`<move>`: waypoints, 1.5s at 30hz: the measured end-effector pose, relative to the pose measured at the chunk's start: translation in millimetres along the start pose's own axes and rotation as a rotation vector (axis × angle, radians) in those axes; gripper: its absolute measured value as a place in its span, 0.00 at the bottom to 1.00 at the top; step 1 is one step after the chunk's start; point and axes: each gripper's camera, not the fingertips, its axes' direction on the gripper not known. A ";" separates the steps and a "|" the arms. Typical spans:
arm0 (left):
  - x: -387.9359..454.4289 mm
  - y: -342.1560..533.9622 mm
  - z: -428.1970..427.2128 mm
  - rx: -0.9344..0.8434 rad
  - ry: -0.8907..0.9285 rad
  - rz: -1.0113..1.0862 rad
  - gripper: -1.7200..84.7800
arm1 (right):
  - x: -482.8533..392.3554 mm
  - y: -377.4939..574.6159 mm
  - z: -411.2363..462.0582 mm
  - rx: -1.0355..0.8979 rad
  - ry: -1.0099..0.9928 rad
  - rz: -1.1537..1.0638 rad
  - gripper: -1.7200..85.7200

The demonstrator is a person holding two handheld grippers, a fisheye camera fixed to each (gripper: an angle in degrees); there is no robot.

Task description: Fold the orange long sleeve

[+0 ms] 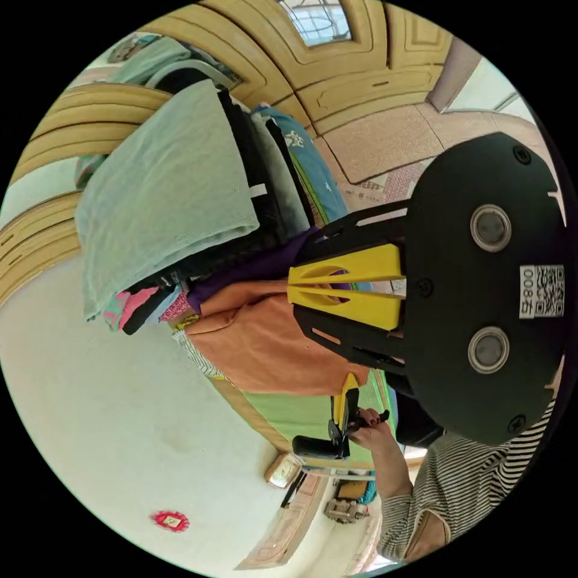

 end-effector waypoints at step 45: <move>-46.5 147.7 -75.6 0.074 -0.467 0.183 0.02 | -258.1 88.2 116.0 0.125 0.262 -0.162 0.02</move>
